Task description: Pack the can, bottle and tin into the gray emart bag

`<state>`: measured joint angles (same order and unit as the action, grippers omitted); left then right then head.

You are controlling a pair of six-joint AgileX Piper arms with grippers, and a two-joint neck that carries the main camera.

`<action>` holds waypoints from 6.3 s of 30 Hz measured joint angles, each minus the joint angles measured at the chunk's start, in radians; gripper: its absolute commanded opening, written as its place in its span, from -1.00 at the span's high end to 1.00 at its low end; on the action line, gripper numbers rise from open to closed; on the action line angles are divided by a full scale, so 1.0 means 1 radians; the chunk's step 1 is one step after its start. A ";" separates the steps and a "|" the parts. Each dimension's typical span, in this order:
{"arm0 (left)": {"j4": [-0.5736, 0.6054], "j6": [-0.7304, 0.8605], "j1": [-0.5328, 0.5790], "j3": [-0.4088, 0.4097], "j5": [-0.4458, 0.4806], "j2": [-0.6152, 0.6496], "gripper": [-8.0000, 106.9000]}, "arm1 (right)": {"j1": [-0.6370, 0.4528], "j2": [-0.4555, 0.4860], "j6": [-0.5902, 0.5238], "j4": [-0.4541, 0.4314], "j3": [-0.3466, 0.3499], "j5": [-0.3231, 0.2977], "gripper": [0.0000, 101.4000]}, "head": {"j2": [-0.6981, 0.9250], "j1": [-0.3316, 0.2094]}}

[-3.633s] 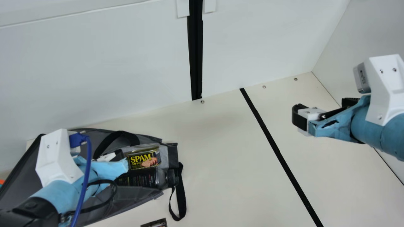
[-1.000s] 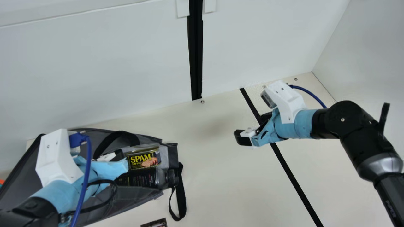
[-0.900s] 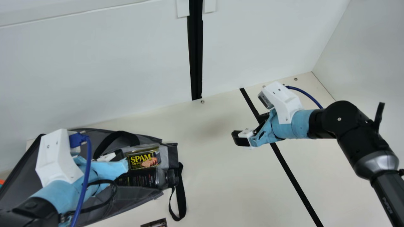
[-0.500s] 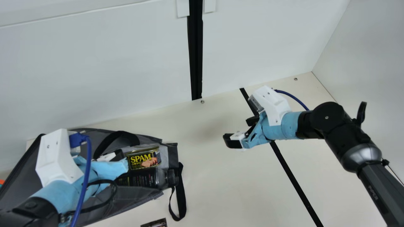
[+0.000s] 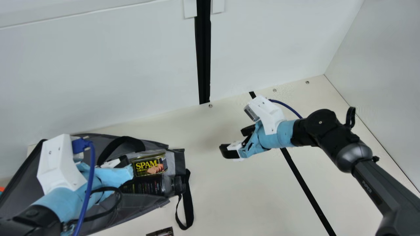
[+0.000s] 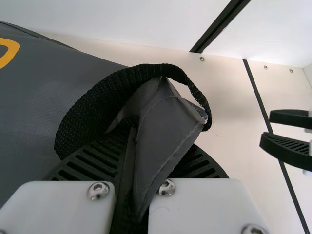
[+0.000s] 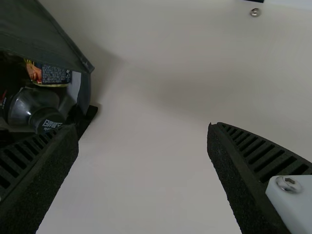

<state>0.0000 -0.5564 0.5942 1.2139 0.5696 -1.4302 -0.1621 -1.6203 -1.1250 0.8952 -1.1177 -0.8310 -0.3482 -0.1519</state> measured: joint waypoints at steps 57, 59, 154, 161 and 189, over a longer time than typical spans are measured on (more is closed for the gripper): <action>0.000 0.000 0.000 0.000 0.000 0.000 0.68 | 0.264 -0.386 -0.264 0.356 -0.128 0.041 -0.79 | 0.002 0.000; 0.000 0.000 0.000 0.000 0.000 0.000 0.68 | 0.273 -0.400 -0.269 0.366 -0.139 0.041 -0.79 | 0.000 0.000; 0.076 0.008 0.023 0.253 -0.219 -0.079 0.68 | 0.247 -0.074 0.181 0.776 -0.100 -0.397 1.00 | 0.000 0.000; 0.044 -0.003 0.053 0.320 -0.191 -0.073 0.68 | 0.215 0.016 0.231 0.789 -0.114 -0.397 1.00 | 0.002 0.000; -0.062 -0.031 0.215 0.632 0.131 -0.043 0.68 | 0.033 0.348 0.513 0.582 -0.208 -0.403 1.00 | 0.000 0.000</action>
<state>-0.0615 -0.5873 0.8089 1.8458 0.7005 -1.4729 -0.1288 -1.2727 -0.6124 1.4770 -1.3261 -1.2344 -0.3482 -0.1519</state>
